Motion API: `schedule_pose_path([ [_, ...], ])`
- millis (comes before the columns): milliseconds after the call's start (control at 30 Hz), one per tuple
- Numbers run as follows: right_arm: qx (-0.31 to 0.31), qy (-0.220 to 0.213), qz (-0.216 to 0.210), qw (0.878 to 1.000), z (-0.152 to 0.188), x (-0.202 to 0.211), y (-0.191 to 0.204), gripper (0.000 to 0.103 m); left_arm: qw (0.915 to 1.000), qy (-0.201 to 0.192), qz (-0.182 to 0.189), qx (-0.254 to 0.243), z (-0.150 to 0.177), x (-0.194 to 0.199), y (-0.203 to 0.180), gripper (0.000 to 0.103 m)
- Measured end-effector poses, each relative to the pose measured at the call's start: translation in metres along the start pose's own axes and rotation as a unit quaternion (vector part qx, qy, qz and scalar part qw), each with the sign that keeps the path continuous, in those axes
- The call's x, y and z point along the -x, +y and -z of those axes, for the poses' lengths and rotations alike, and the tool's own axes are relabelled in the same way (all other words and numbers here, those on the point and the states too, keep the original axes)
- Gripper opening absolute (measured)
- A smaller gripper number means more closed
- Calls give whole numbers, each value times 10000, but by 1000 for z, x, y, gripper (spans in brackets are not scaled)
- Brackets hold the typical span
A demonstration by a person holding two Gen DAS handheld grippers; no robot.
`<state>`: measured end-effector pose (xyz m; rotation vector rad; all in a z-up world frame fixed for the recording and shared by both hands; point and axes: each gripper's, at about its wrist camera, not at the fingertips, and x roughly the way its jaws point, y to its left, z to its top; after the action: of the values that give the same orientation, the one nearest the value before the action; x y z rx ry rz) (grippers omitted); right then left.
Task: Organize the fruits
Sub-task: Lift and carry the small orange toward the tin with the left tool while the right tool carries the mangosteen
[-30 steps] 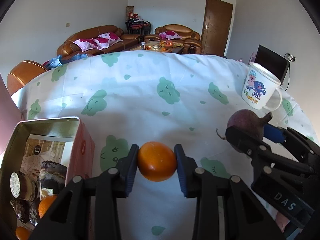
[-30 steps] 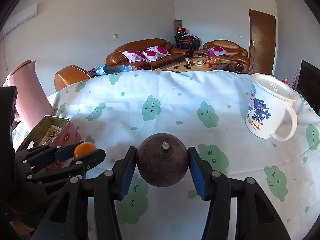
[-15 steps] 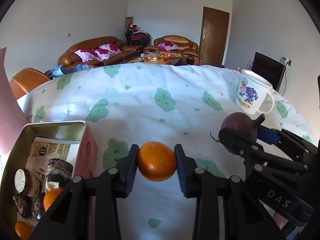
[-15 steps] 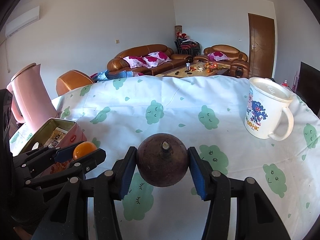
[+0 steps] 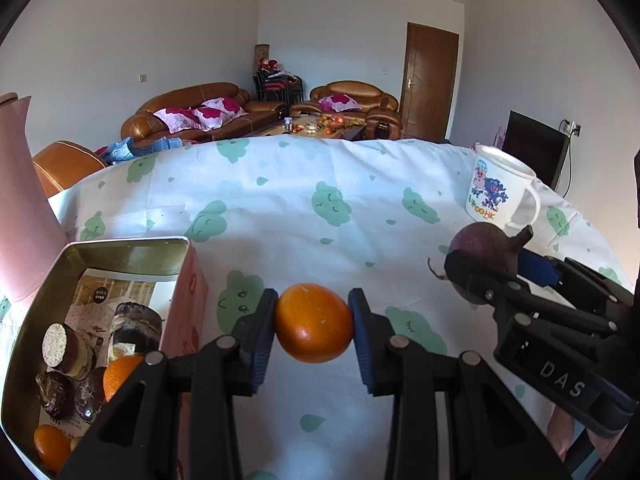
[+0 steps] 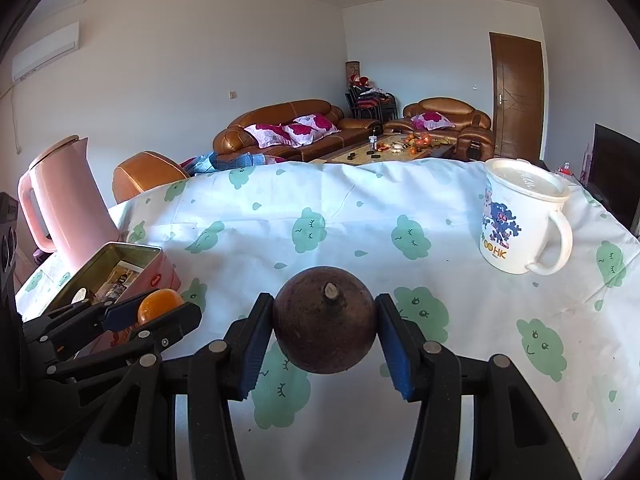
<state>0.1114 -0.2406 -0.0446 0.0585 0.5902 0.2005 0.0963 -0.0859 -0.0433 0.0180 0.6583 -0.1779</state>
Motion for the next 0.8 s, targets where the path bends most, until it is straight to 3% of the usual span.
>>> schedule_pose_path([
  [800, 138, -107, 11, 9998, 13, 22, 11, 53, 9999, -39, 70, -86, 12, 18, -4, 37],
])
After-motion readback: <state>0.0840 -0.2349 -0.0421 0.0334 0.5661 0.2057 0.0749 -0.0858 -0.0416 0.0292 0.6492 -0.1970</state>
